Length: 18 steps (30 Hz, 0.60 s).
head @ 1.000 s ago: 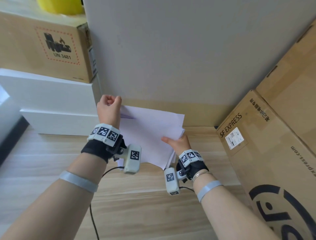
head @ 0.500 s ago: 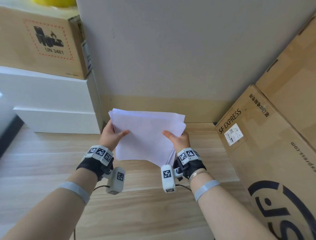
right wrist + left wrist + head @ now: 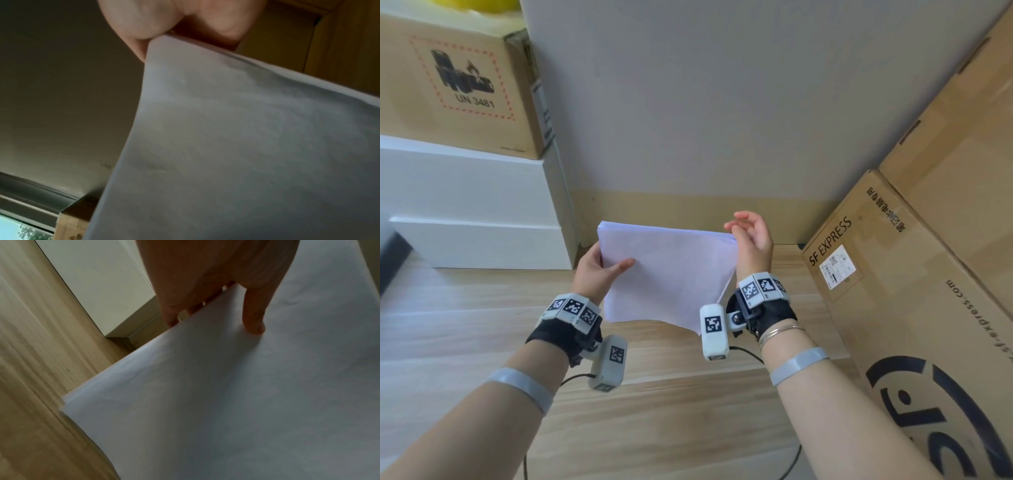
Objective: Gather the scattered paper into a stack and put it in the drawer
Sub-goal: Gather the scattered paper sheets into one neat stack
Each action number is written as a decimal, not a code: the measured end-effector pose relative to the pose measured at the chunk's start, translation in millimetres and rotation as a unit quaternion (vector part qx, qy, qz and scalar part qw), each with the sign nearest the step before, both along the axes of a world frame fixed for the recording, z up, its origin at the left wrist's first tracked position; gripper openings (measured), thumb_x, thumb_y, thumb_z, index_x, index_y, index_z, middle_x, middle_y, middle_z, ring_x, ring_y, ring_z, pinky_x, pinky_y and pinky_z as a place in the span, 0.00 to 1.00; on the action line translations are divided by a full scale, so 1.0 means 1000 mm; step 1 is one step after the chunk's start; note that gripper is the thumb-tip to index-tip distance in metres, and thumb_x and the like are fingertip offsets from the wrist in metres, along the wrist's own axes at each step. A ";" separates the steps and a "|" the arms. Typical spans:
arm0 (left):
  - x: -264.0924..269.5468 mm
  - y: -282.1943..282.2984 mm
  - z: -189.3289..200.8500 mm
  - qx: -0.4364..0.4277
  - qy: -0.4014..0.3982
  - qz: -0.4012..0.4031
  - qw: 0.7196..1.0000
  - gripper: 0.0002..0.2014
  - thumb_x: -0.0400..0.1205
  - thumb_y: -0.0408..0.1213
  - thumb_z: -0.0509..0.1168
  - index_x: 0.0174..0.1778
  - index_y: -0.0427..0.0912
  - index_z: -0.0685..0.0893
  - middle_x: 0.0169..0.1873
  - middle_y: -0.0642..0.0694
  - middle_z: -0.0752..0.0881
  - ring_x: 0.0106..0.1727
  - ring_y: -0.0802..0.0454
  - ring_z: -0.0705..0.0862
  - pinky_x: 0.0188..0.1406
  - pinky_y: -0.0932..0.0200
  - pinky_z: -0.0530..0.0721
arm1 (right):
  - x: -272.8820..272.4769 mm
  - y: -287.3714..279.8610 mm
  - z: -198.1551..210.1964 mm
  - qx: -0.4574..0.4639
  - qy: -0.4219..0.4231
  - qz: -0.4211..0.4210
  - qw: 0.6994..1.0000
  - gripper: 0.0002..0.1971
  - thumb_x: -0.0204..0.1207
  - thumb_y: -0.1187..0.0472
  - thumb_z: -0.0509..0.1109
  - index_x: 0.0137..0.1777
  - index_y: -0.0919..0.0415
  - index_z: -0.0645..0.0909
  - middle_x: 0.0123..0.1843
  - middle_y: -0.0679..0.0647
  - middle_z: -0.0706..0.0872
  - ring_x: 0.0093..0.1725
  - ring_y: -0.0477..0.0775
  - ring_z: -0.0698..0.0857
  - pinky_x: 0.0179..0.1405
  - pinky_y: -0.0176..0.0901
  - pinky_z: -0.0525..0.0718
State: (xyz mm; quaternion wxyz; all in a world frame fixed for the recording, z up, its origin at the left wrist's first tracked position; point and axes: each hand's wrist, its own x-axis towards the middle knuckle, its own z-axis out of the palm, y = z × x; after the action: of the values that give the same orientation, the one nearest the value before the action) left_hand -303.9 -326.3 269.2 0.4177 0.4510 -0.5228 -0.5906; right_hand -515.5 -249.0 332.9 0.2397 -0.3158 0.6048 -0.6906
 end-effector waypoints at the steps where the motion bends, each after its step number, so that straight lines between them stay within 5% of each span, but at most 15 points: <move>1: 0.001 0.001 0.000 0.002 0.001 -0.002 1.000 0.16 0.65 0.35 0.74 0.44 0.56 0.81 0.43 0.53 0.85 0.46 0.51 0.83 0.52 0.54 0.81 | 0.000 0.001 -0.002 0.000 -0.002 0.003 1.000 0.09 0.77 0.68 0.63 0.43 0.52 0.77 0.35 0.50 0.84 0.35 0.35 0.83 0.42 0.24 0.77; 3: 0.001 0.003 0.000 0.012 0.011 -0.007 1.000 0.15 0.66 0.34 0.75 0.43 0.54 0.82 0.39 0.54 0.87 0.42 0.56 0.84 0.46 0.58 0.81 | 0.001 0.002 -0.005 -0.005 -0.022 0.023 0.999 0.04 0.73 0.55 0.64 0.47 0.48 0.78 0.38 0.50 0.84 0.42 0.43 0.83 0.50 0.33 0.76; 7: -0.003 0.008 -0.004 0.054 0.019 -0.026 0.998 0.14 0.62 0.37 0.77 0.39 0.50 0.82 0.34 0.55 0.87 0.37 0.58 0.85 0.39 0.60 0.79 | 0.001 0.000 -0.014 0.003 -0.076 0.062 0.995 0.27 0.56 0.34 0.75 0.54 0.38 0.76 0.46 0.50 0.77 0.52 0.55 0.74 0.59 0.50 0.73; 10: -0.004 0.007 -0.012 0.094 0.010 -0.029 0.995 0.24 0.48 0.48 0.76 0.38 0.48 0.82 0.39 0.50 0.85 0.42 0.50 0.83 0.45 0.56 0.81 | 0.003 0.001 -0.028 0.069 -0.048 0.085 0.993 0.28 0.57 0.52 0.81 0.57 0.36 0.75 0.55 0.47 0.78 0.55 0.53 0.79 0.62 0.47 0.79; 13: -0.003 0.008 -0.023 0.124 -0.009 -0.044 0.991 0.27 0.44 0.49 0.76 0.39 0.47 0.83 0.41 0.46 0.86 0.49 0.41 0.83 0.56 0.46 0.81 | 0.005 0.003 -0.048 0.130 -0.048 0.089 0.986 0.30 0.64 0.75 0.78 0.62 0.53 0.75 0.50 0.47 0.82 0.42 0.36 0.85 0.44 0.31 0.83; 15: -0.003 0.011 -0.028 0.136 -0.010 -0.044 0.990 0.26 0.46 0.45 0.78 0.40 0.47 0.83 0.42 0.46 0.86 0.52 0.41 0.82 0.57 0.45 0.80 | 0.008 0.006 -0.059 0.167 -0.074 0.084 0.980 0.25 0.65 0.76 0.77 0.62 0.64 0.77 0.48 0.50 0.85 0.38 0.36 0.85 0.36 0.29 0.83; 18: -0.004 0.013 -0.032 0.136 0.016 -0.028 0.990 0.27 0.46 0.45 0.78 0.41 0.47 0.83 0.43 0.47 0.86 0.50 0.43 0.82 0.54 0.49 0.78 | 0.012 0.009 -0.066 0.190 -0.102 0.088 0.973 0.19 0.66 0.73 0.78 0.55 0.62 0.80 0.43 0.49 0.86 0.38 0.42 0.85 0.32 0.29 0.84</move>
State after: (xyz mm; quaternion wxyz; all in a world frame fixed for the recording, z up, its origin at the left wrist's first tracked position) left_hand -308.4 -312.8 237.0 0.3443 0.4796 -0.4431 -0.6746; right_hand -503.2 -240.2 266.7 0.4155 -0.2445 0.6671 -0.5680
